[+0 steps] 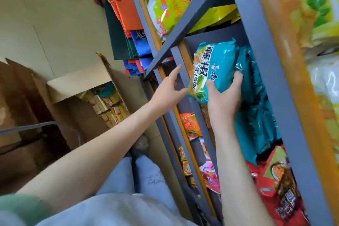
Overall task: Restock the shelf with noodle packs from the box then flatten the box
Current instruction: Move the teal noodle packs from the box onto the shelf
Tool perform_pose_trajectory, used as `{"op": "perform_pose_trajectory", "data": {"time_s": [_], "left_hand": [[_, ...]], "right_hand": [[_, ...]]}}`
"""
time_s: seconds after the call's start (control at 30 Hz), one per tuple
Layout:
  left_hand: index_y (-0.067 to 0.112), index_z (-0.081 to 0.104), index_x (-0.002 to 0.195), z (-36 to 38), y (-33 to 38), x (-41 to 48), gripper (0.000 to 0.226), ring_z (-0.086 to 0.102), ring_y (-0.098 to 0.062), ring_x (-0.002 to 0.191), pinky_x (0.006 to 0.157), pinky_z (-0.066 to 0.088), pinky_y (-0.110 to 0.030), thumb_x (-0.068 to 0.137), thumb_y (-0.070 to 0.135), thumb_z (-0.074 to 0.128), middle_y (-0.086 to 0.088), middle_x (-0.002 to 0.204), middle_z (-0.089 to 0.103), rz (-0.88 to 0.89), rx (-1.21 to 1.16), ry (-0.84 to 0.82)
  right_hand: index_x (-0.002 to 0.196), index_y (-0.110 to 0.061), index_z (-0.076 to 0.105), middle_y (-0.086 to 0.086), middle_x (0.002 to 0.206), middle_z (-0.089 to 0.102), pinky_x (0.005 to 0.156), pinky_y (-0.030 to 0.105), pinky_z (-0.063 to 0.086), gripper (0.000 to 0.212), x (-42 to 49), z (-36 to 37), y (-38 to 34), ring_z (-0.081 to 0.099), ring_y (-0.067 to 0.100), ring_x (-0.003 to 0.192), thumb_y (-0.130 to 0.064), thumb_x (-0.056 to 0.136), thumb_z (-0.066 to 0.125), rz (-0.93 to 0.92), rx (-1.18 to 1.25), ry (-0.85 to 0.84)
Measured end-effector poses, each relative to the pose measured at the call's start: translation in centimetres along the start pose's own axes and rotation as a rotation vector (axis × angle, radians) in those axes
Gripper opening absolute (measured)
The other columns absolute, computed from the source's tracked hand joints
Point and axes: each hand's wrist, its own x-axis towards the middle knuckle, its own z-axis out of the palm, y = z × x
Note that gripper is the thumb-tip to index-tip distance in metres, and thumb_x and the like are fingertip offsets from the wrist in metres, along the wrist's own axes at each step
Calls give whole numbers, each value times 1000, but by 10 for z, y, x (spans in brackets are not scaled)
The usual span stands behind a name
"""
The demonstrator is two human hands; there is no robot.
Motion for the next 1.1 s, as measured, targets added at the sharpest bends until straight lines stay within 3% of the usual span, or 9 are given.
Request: {"op": "perform_pose_trajectory", "data": {"time_s": [0.13,0.23,0.4,0.5,0.57,0.7,0.87,0.93,1.1], "left_hand": [[35,19,149,15,16,18,70,51,-14,117,84,42,-21,92,24,57,-2,139,47,53,-11,-54],[34,19,149,21,25,23,70,56,-13,105,85,51,-28,90,17,53,-1,135,52,54,-92,-60],[33,21,147,29,34,29,69,52,-8,116,83,44,-15,91,25,60,4,137,49,125,-200,-63],[26,30,145,34,39,34,63,50,-7,121,77,38,-4,90,28,61,5,135,51,209,-89,-57],[18,40,138,36,43,38,56,52,-12,118,79,39,-10,88,31,62,0,132,54,259,63,-47],[14,41,135,43,40,50,60,46,-24,120,99,39,-39,84,41,60,-6,130,52,303,410,9],[11,23,147,47,30,53,86,31,-23,134,111,17,-41,77,42,62,-4,145,37,376,486,110],[10,20,148,46,26,52,93,27,-22,137,113,11,-42,75,45,64,-5,148,33,374,525,75],[11,34,142,45,28,51,78,22,-27,140,115,-1,-51,80,49,62,-10,147,33,337,730,-25]], "right_hand": [[132,-15,42,5,128,58,82,17,43,52,0,0,2,58,21,112,-12,84,63,-11,-118,11],[135,-17,40,5,131,57,83,19,43,54,1,2,-3,57,22,115,-16,87,63,-45,-233,9],[138,-17,39,9,133,54,93,35,48,53,-7,-1,-17,56,26,117,-17,90,60,-267,-475,87],[139,-17,38,12,133,54,92,37,48,52,-2,-3,-16,56,29,116,-18,91,58,-266,-543,132],[140,-18,36,12,133,53,93,36,46,53,9,-5,-11,54,29,117,-18,92,58,-181,-557,103],[140,-16,38,14,131,54,86,26,35,55,28,-10,-1,53,31,116,-15,90,59,-134,-544,59],[136,-13,43,10,128,58,85,19,34,54,53,-13,4,55,27,114,-17,87,64,-87,-496,-79],[140,-16,40,8,133,54,94,21,34,57,61,-14,8,51,26,119,-20,88,63,-38,-530,-155],[146,-13,29,13,146,38,108,35,25,61,67,-9,23,36,30,133,-16,92,58,-11,-651,-121]]}}
